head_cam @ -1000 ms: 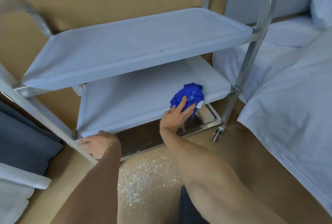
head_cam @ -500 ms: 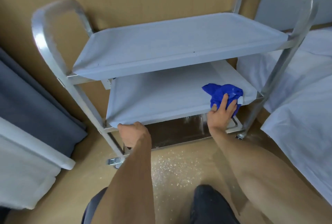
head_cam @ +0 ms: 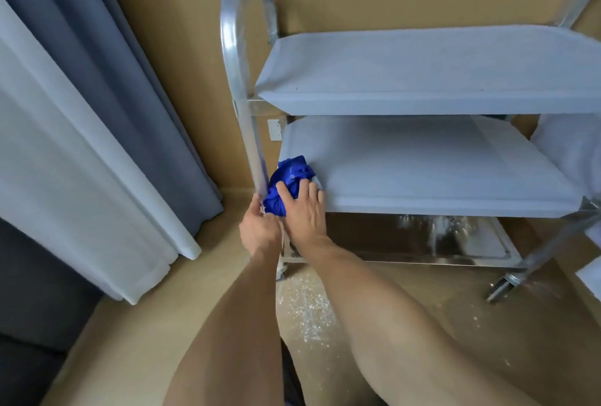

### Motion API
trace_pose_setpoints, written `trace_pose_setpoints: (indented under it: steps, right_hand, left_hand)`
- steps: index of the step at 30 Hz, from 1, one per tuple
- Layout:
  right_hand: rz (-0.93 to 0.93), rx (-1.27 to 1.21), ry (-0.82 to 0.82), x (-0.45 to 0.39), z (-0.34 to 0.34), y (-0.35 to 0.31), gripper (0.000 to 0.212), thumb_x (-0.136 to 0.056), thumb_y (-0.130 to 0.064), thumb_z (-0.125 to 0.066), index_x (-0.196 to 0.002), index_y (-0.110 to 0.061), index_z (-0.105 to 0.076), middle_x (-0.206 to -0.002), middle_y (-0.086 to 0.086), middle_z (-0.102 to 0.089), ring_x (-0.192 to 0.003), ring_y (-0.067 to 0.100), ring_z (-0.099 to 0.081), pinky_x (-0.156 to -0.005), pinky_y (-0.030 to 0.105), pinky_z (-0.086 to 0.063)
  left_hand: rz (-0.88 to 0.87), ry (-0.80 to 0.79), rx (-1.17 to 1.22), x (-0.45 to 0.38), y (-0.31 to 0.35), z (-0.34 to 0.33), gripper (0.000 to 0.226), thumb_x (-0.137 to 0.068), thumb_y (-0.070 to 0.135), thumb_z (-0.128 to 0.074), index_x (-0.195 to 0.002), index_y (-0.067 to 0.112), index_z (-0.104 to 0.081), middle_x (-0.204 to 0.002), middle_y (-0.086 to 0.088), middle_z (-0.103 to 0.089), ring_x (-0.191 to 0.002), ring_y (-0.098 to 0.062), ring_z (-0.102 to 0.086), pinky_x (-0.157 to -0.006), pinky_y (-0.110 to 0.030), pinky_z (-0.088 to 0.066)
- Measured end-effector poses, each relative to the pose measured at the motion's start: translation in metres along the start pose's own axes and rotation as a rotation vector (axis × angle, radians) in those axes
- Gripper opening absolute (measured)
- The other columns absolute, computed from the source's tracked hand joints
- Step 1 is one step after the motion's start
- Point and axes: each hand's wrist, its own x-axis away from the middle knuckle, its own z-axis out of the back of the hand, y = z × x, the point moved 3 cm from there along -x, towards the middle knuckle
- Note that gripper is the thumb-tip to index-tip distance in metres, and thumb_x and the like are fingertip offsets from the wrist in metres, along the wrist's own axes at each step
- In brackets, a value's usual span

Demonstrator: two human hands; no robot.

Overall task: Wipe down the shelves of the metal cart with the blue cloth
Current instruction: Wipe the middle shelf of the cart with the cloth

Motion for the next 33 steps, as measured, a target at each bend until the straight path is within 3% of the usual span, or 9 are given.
trace_pose_setpoints:
  steps: [3, 6, 8, 12, 21, 24, 27, 30, 33]
  right_hand:
    - [-0.079, -0.025, 0.012, 0.01, -0.009, -0.004, 0.061, -0.087, -0.03, -0.066, -0.14, -0.034, -0.036, -0.127, 0.018, -0.047, -0.116, 0.036, -0.046, -0.105, 0.048, -0.034]
    - [-0.071, -0.023, -0.013, 0.018, -0.008, 0.018, 0.078, -0.081, -0.032, -0.075, -0.145, -0.037, -0.032, -0.137, 0.015, -0.044, -0.134, 0.036, -0.037, -0.111, 0.051, -0.026]
    - [-0.11, -0.024, -0.034, 0.024, 0.001, 0.039, 0.084, -0.077, -0.029, -0.078, -0.147, -0.036, -0.032, -0.141, 0.014, -0.042, -0.141, 0.037, -0.03, -0.112, 0.051, -0.024]
    - [-0.249, 0.071, -0.026, 0.046, 0.026, 0.112, 0.086, -0.077, -0.026, -0.076, -0.148, -0.035, -0.029, -0.145, 0.01, -0.038, -0.144, 0.034, -0.025, -0.113, 0.048, -0.023]
    - [-0.632, 0.108, 0.089, 0.101, 0.079, 0.293, 0.093, -0.081, -0.012, -0.07, -0.155, -0.028, -0.016, -0.156, 0.02, -0.02, -0.148, 0.04, -0.013, -0.119, 0.053, -0.021]
    - [-0.722, 0.054, 0.144, 0.091, 0.07, 0.267, 0.088, -0.087, -0.021, -0.062, -0.157, -0.028, -0.01, -0.161, 0.026, -0.003, -0.149, 0.044, 0.001, -0.121, 0.055, -0.014]
    - [-0.626, -0.024, 0.132, 0.069, 0.048, 0.192, 0.08, -0.088, -0.043, -0.05, -0.157, -0.028, -0.014, -0.16, 0.031, 0.002, -0.148, 0.048, 0.006, -0.12, 0.058, -0.01]
    - [-0.378, -0.003, 0.121, 0.044, 0.031, 0.125, 0.06, -0.093, -0.051, -0.045, -0.148, -0.028, -0.037, -0.157, 0.03, -0.017, -0.146, 0.048, -0.013, -0.118, 0.056, -0.016]
    - [-0.263, -0.019, 0.099, 0.021, 0.022, 0.099, 0.043, -0.093, -0.037, -0.058, -0.134, -0.027, -0.049, -0.152, 0.025, -0.033, -0.142, 0.044, -0.027, -0.113, 0.053, -0.026]
  left_hand:
    - [-0.043, -0.045, -0.052, -0.012, 0.0, 0.012, 0.049, -0.092, 0.015, -0.04, -0.138, 0.024, -0.056, -0.128, 0.001, -0.065, -0.115, -0.023, -0.06, -0.09, -0.025, -0.045]
    - [-0.033, -0.057, -0.074, -0.011, 0.012, 0.003, 0.037, -0.095, 0.014, -0.039, -0.126, 0.013, -0.06, -0.122, -0.01, -0.065, -0.116, -0.032, -0.058, -0.091, -0.032, -0.045]
    - [-0.005, -0.074, -0.115, 0.0, 0.02, -0.011, 0.042, -0.09, 0.006, -0.038, -0.13, 0.01, -0.048, -0.121, -0.016, -0.059, -0.111, -0.035, -0.056, -0.085, -0.034, -0.042]
    - [0.084, -0.102, -0.082, 0.016, 0.031, -0.037, 0.067, -0.097, 0.013, -0.04, -0.155, 0.009, -0.006, -0.141, -0.019, -0.043, -0.124, -0.034, -0.048, -0.102, -0.038, -0.037]
    - [0.072, -0.02, -0.111, 0.022, 0.027, -0.054, 0.06, -0.096, 0.012, -0.043, -0.15, 0.007, -0.016, -0.136, -0.022, -0.043, -0.114, -0.042, -0.051, -0.099, -0.047, -0.041]
    - [0.005, 0.034, -0.161, 0.028, 0.028, -0.056, 0.053, -0.093, 0.011, -0.044, -0.144, 0.007, -0.029, -0.132, -0.02, -0.043, -0.11, -0.042, -0.052, -0.095, -0.048, -0.044]
    - [-0.027, 0.064, -0.187, 0.033, 0.037, -0.059, 0.052, -0.091, 0.011, -0.048, -0.139, 0.003, -0.033, -0.133, -0.018, -0.042, -0.113, -0.039, -0.05, -0.095, -0.047, -0.045]
    - [-0.05, 0.074, -0.21, 0.035, 0.046, -0.061, 0.052, -0.087, 0.012, -0.051, -0.137, 0.007, -0.035, -0.135, -0.017, -0.041, -0.116, -0.037, -0.05, -0.097, -0.046, -0.047]
    - [-0.109, 0.083, -0.263, 0.039, 0.048, -0.062, 0.053, -0.082, 0.008, -0.05, -0.133, 0.008, -0.037, -0.133, -0.016, -0.04, -0.112, -0.037, -0.05, -0.092, -0.047, -0.048]
